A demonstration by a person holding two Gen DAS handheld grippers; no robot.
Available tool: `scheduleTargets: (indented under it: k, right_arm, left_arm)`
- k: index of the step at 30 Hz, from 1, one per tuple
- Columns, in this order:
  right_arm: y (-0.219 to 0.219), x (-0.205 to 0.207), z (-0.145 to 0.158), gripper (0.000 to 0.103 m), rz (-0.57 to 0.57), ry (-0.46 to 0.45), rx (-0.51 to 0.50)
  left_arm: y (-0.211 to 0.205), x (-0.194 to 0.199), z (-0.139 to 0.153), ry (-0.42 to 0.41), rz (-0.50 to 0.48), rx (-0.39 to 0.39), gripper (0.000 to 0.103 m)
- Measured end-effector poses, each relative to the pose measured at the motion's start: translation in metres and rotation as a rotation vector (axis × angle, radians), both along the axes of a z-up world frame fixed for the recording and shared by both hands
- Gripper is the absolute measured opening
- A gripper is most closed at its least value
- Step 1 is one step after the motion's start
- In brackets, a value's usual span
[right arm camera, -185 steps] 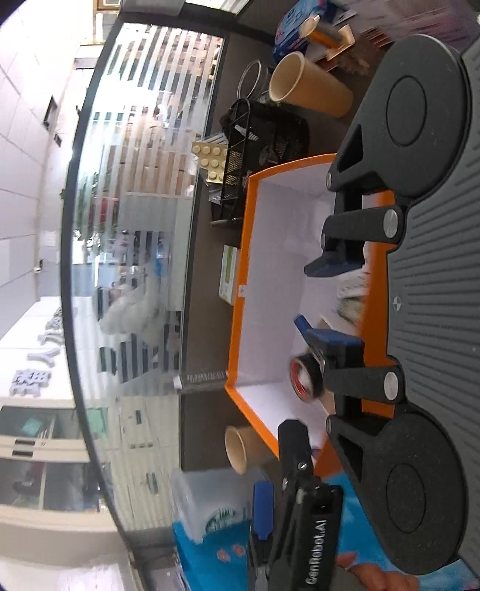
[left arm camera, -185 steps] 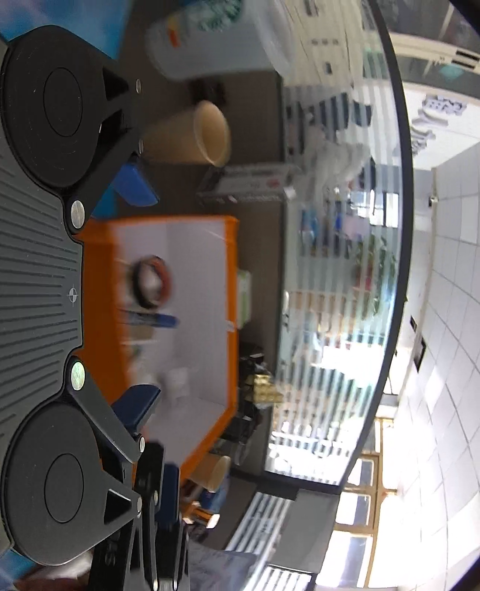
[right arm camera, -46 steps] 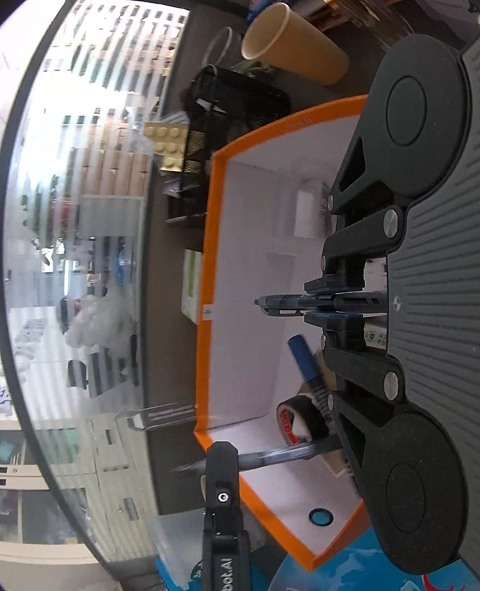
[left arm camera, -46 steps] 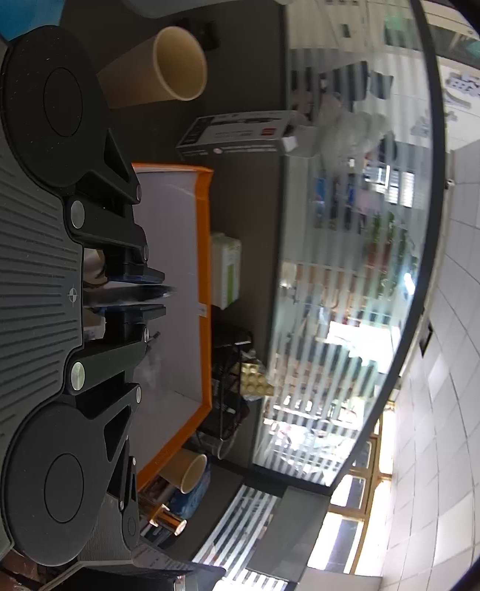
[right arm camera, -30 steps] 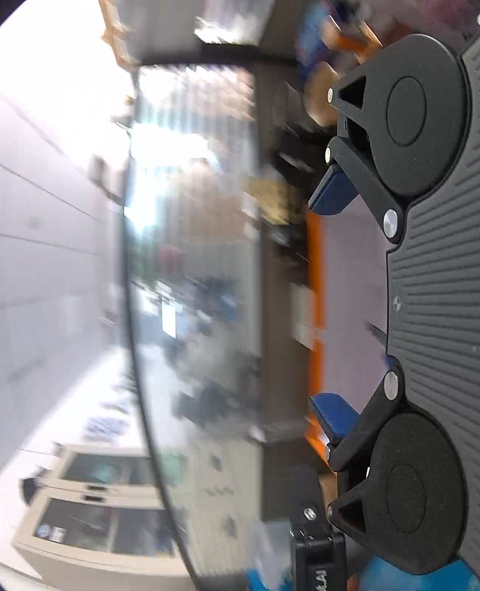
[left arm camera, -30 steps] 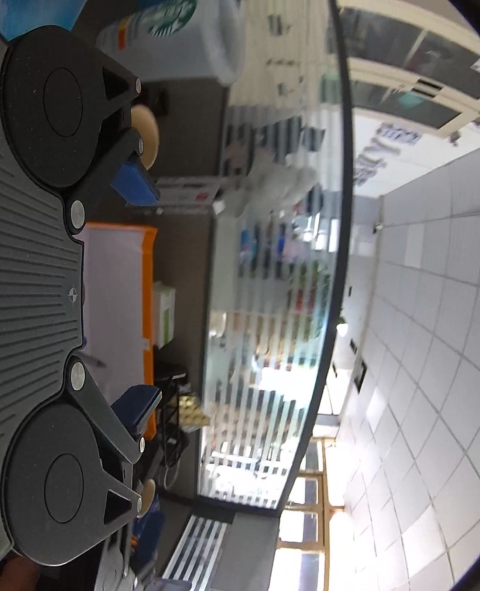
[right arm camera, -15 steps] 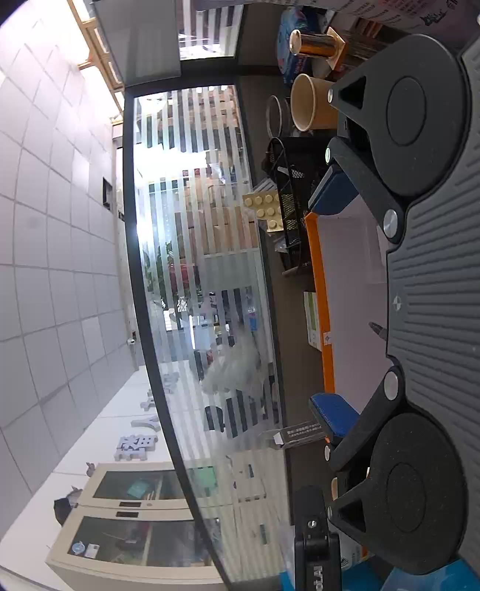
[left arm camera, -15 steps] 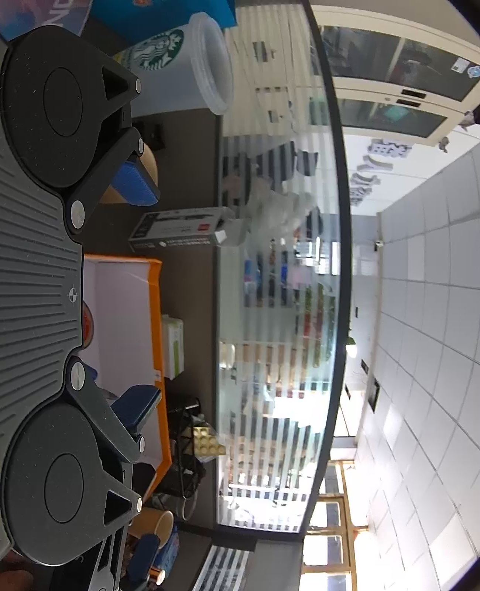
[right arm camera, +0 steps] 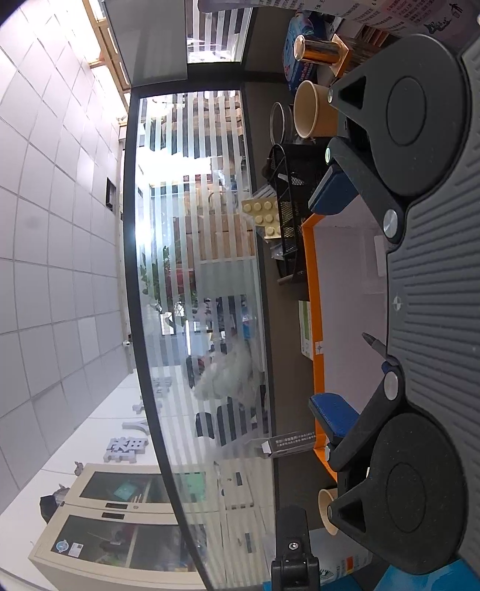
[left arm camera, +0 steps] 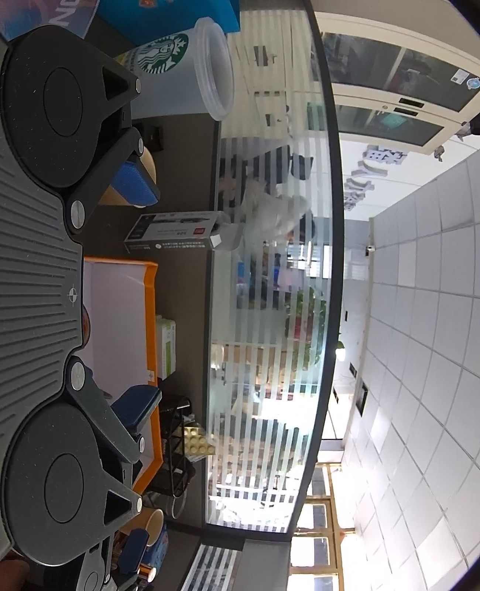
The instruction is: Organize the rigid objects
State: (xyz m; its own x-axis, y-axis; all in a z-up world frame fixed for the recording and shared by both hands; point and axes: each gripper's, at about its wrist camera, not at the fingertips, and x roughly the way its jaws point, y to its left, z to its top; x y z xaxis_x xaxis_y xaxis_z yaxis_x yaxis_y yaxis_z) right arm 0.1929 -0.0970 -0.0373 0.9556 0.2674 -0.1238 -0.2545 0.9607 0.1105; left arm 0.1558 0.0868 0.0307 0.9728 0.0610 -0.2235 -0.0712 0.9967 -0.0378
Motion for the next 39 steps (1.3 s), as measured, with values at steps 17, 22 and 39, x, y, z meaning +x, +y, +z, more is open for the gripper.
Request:
scheduleTargets:
  k: [17, 22, 39]
  right_arm:
    - [0.0005, 0.001, -0.0009, 0.103, 0.0, 0.003, -0.001]
    - [0.0011, 0.0013, -0.0015, 0.103, 0.001, 0.004, -0.007]
    - [0.0003, 0.0015, -0.0027, 0.103, 0.003, 0.004, -0.014]
  left_arm:
    - [-0.0005, 0.0009, -0.004, 0.024, 0.015, 0.009, 0.103]
    - [-0.0006, 0.0016, -0.0042, 0.026, 0.018, 0.009, 0.103]
    - [-0.0001, 0.004, -0.0079, 0.034, 0.02, 0.008, 0.103]
